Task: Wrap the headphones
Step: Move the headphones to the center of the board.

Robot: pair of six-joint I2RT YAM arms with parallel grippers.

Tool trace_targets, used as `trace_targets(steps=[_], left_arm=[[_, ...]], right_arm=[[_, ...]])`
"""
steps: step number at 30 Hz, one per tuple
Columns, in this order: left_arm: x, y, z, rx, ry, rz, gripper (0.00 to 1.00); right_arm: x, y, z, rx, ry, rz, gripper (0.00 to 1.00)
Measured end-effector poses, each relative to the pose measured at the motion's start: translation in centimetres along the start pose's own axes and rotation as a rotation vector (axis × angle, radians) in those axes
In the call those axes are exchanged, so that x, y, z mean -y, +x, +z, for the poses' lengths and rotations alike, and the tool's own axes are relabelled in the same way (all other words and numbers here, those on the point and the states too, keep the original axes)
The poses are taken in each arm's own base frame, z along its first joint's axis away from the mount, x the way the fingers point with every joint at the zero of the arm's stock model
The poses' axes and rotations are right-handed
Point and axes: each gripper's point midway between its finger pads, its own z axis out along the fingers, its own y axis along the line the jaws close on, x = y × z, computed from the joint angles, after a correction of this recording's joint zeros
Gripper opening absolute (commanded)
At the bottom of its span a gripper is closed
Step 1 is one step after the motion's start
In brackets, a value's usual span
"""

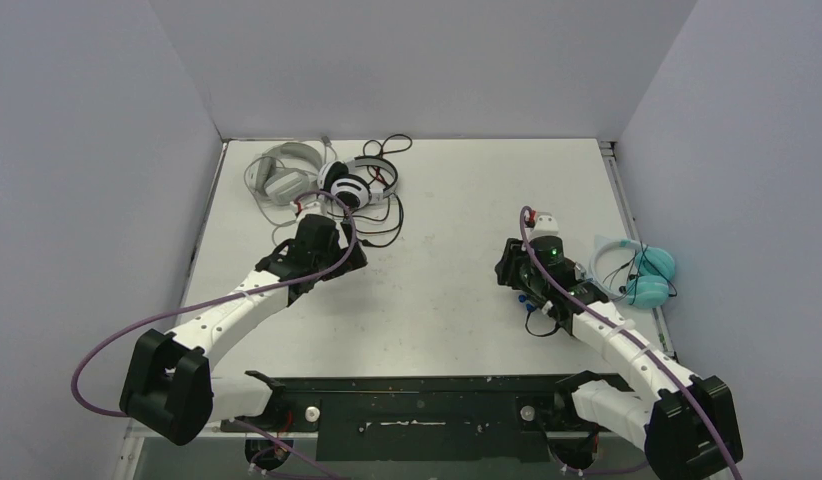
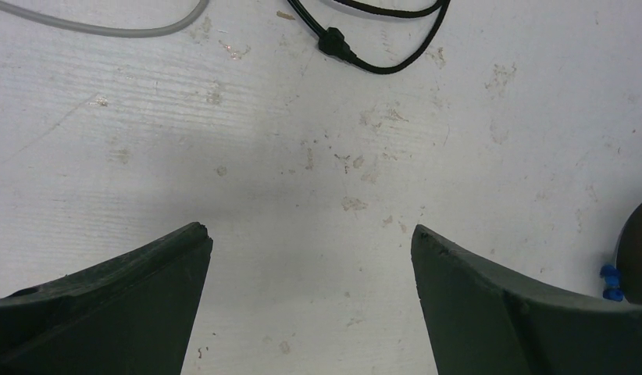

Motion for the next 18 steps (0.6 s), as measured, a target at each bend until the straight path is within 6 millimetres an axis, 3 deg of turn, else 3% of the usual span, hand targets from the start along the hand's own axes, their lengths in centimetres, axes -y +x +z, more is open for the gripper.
trace_targets(steps=[5, 8, 10, 14, 18], left_arm=[[0.1, -0.2, 0.0, 0.006, 0.003, -0.003, 0.97], [0.3, -0.8, 0.3, 0.005, -0.007, -0.040, 0.97], [0.2, -1.3, 0.6, 0.005, -0.020, -0.061, 0.97], [-0.5, -1.5, 1.6, -0.009, -0.061, -0.068, 0.97], [-1.4, -2.2, 2.8, -0.039, -0.134, -0.056, 0.97]], right_arm=[[-1.3, 0.9, 0.0, -0.029, -0.087, -0.017, 0.56], [-2.2, 2.0, -0.1, -0.055, -0.128, -0.047, 0.81], [-3.4, 2.4, -0.3, -0.059, -0.156, -0.087, 0.93], [-6.1, 3.0, -1.4, -0.044, -0.226, -0.174, 0.96], [-6.3, 2.2, -1.7, -0.002, -0.226, -0.172, 0.96]])
